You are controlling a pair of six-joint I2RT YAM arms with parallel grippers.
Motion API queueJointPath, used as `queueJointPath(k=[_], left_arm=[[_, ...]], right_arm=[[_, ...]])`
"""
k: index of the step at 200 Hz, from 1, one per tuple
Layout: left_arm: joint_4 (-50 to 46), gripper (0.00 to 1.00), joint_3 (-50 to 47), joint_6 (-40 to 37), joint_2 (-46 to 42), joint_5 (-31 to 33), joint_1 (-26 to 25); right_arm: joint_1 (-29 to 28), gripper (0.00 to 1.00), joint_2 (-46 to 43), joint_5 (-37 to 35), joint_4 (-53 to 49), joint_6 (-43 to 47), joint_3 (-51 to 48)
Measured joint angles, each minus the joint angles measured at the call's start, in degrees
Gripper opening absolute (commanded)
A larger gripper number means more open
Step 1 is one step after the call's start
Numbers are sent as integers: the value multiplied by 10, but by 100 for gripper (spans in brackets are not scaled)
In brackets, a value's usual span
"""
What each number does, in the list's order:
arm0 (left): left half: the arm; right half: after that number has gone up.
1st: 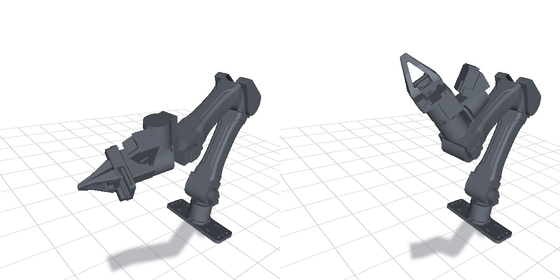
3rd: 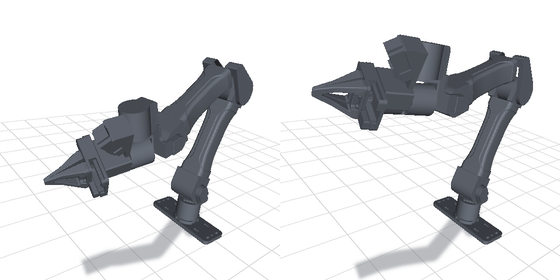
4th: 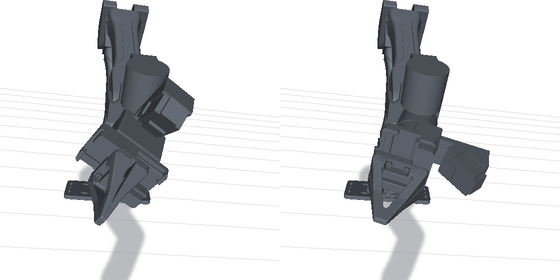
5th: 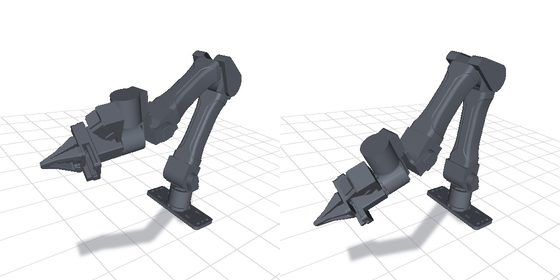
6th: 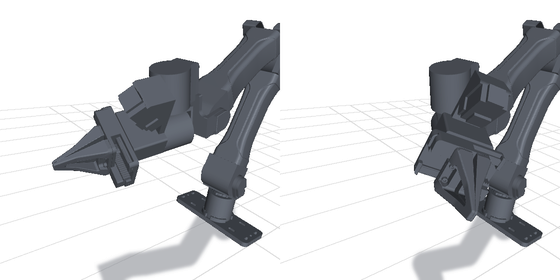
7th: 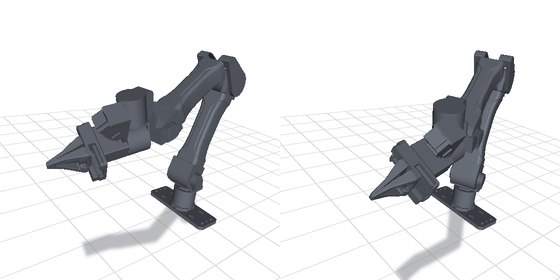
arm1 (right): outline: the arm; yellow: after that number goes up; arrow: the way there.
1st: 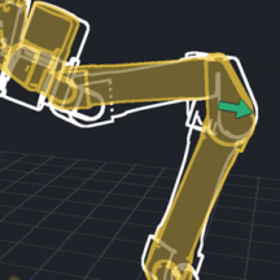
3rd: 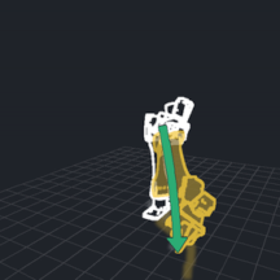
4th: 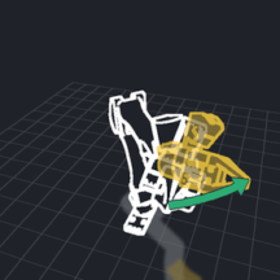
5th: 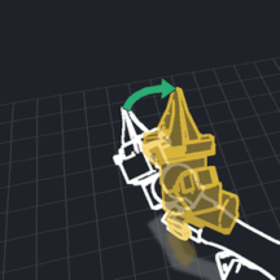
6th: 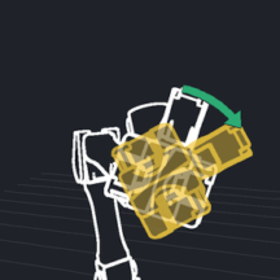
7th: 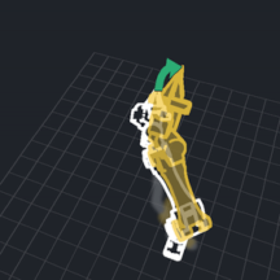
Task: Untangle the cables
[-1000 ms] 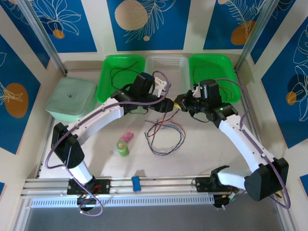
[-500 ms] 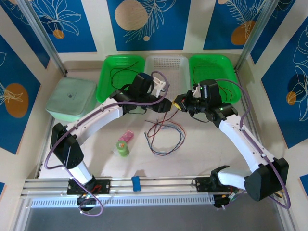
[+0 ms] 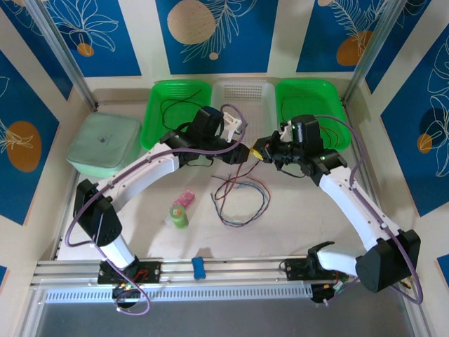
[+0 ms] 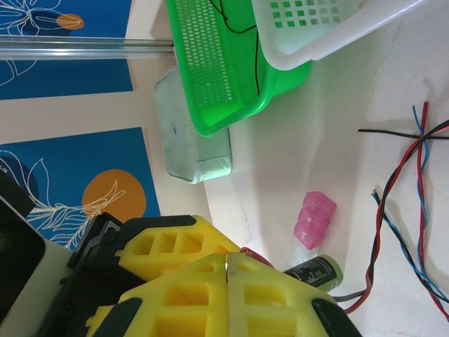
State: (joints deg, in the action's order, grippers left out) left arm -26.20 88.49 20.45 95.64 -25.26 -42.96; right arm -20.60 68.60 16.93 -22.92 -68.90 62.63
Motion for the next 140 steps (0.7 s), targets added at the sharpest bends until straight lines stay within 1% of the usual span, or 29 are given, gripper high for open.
queueJointPath(k=[10, 22, 37, 42, 48, 61, 67, 77, 115, 140], left_arm=[[0, 16, 0, 0, 0, 0, 0], [0, 9, 0, 1, 0, 0, 0], [0, 2, 0, -1, -1, 0, 0], [0, 0, 0, -1, -1, 0, 0], [0, 0, 0, -4, -2, 0, 0], [0, 0, 0, -5, -4, 1, 0], [0, 0, 0, -5, -5, 1, 0], [-1, 0, 0, -4, -6, 2, 1], [8, 0, -8, 14, -11, -17, 13], [21, 0, -11, 42, -12, -41, 28]], right_arm=[[0, 0, 1, 1, 1, -2, 0], [0, 0, 2, 3, 3, -4, 0], [1, 0, 2, 3, 5, -4, 0], [1, 5, 2, 3, 5, -4, 0], [2, 13, 2, 4, 7, -4, 0], [5, 33, 2, 5, 9, -2, 0], [7, 39, 2, 7, 11, 1, 0], [15, 43, -1, 7, 13, 0, -1], [57, 44, -43, 12, 34, 5, -28], [69, 40, -56, 23, 49, 23, -49]])
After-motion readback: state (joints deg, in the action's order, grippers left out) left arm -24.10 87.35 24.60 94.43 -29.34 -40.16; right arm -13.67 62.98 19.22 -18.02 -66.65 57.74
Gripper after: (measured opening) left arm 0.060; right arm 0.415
